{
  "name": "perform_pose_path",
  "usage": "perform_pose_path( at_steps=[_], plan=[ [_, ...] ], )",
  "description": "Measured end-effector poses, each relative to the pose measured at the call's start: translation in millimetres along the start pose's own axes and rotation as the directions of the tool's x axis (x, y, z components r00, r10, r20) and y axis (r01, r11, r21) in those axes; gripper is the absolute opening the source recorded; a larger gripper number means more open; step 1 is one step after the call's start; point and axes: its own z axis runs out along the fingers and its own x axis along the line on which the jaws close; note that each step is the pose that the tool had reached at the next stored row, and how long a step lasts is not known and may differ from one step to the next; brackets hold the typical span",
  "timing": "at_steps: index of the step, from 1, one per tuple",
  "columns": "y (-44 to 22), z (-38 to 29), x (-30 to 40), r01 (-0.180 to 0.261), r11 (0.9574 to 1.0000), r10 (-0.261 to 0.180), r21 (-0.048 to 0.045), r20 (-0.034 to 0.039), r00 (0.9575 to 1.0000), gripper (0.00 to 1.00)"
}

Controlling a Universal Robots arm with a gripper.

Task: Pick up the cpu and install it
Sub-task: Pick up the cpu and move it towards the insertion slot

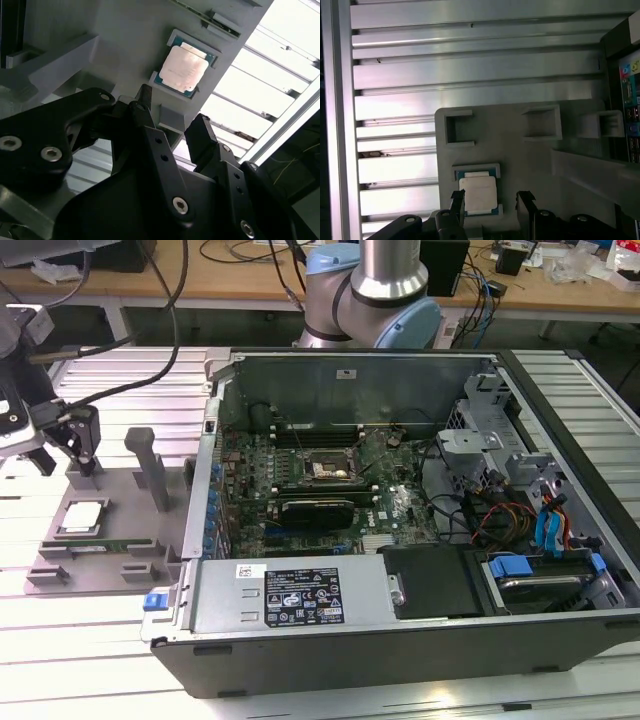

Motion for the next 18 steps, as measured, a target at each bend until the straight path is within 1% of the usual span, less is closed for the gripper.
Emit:
perform_pose_path(
  at_steps=[4, 5, 6, 8, 9, 10, 11, 13, 14, 15, 17, 18],
  plan=[
    [-0.3, 6.6, 0.1, 0.000, 1.0000, 0.000, 0.0000, 0.0001, 1.0000, 0.55],
    [-0.3, 8.5, 0.2, 0.000, 1.0000, 0.000, 0.0017, 0.0001, 1.0000, 0.55],
    [-0.2, 9.2, 0.3, 0.000, 1.0000, 0.000, 0.0051, 0.0004, 1.0000, 0.55],
    [-0.2, 11.0, 0.3, 0.001, 0.9998, -0.001, 0.0220, 0.0017, 1.0000, 0.55],
    [-0.2, 12.2, 0.3, 0.001, 0.9996, -0.001, 0.0290, 0.0022, 1.0000, 0.55],
    [-0.3, 13.6, 0.3, 0.001, 0.9994, -0.001, 0.0334, 0.0025, 1.0000, 0.55],
    [-0.4, 14.8, 0.3, 0.002, 0.9994, -0.002, 0.0359, 0.0026, 1.0000, 0.55],
    [-0.4, 15.7, 0.7, 0.007, 0.9984, -0.007, 0.0569, 0.0040, 1.0000, 0.55],
    [-0.4, 15.7, 0.7, 0.013, 0.9981, -0.013, 0.0599, 0.0039, 0.9999, 0.55],
    [-0.4, 16.0, 0.9, 0.049, 0.9970, -0.049, 0.0599, 0.0023, 0.9988, 0.55],
    [-0.5, 17.2, 1.1, 0.049, 0.9970, -0.050, 0.0600, 0.0022, 0.9988, 0.55],
    [-0.6, 19.3, 1.5, 0.049, 0.9970, -0.050, 0.0600, 0.0022, 0.9988, 0.55]
  ],
)
